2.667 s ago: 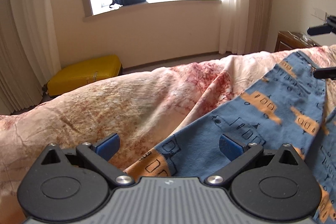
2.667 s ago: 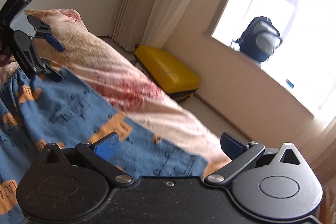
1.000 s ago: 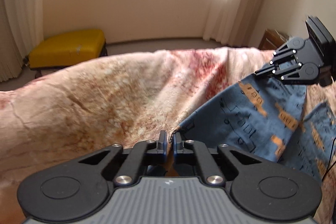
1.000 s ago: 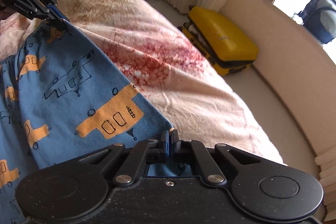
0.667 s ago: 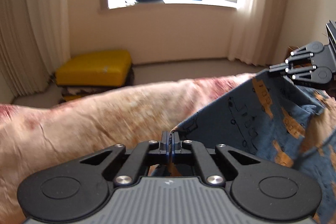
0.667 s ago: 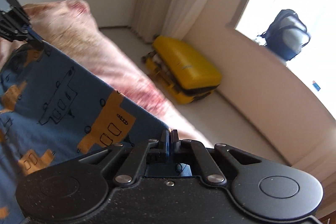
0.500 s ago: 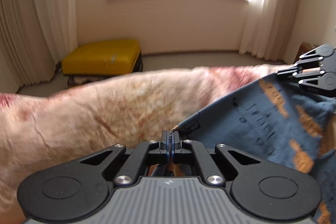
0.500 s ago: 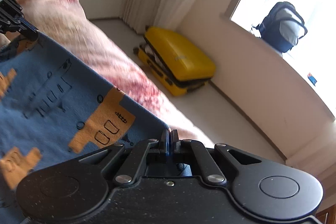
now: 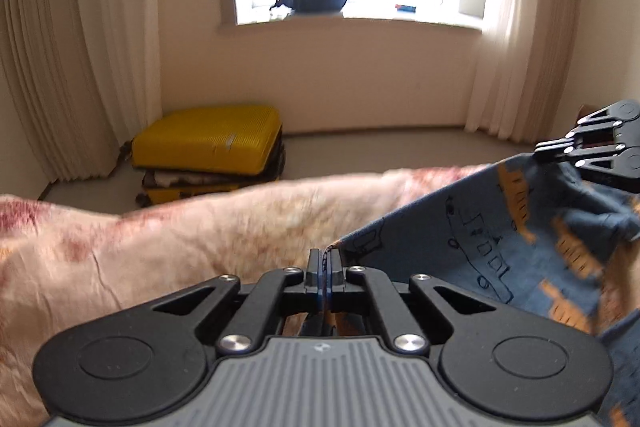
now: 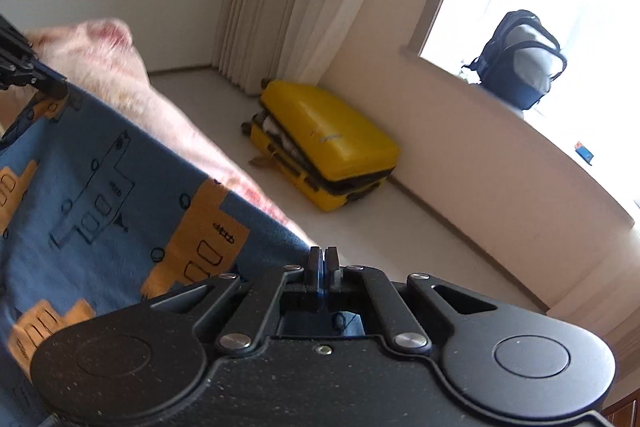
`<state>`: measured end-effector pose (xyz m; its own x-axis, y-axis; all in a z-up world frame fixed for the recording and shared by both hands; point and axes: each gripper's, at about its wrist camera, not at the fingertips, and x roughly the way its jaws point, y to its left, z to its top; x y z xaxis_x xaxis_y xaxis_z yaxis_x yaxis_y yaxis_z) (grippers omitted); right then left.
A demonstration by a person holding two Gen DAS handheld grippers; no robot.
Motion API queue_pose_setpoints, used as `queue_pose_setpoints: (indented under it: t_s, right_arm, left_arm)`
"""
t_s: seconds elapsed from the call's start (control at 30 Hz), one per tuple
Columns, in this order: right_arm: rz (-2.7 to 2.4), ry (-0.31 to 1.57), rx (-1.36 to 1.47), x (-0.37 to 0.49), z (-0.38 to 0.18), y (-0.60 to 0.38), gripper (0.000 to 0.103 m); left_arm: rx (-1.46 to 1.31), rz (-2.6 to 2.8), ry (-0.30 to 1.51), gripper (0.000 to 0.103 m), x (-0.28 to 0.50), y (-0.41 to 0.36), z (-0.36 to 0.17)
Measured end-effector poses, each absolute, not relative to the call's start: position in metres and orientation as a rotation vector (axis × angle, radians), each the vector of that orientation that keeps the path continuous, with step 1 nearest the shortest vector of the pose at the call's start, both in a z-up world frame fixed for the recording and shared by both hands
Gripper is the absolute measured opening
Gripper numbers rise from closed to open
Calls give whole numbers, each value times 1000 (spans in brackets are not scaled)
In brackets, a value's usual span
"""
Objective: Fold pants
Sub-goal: 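Close the left tool on one waistband corner while the right tool grasps the other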
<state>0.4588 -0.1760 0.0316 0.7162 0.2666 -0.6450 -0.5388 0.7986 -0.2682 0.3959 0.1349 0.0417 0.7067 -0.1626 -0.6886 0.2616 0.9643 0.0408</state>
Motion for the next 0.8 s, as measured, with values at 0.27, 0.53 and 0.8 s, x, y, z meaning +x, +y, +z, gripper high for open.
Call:
queue_pose_setpoints:
  t_s: [0.27, 0.53, 0.8]
  right_arm:
    - [466, 575, -412, 420, 48, -193, 0]
    - [489, 530, -351, 315, 80, -221, 0]
    - [524, 611, -384, 187, 77, -220, 0]
  left_arm:
    - [79, -266, 702, 1, 374, 148, 54]
    - [158, -406, 588, 1, 290, 141, 83]
    - [330, -525, 571, 1, 188, 117, 65]
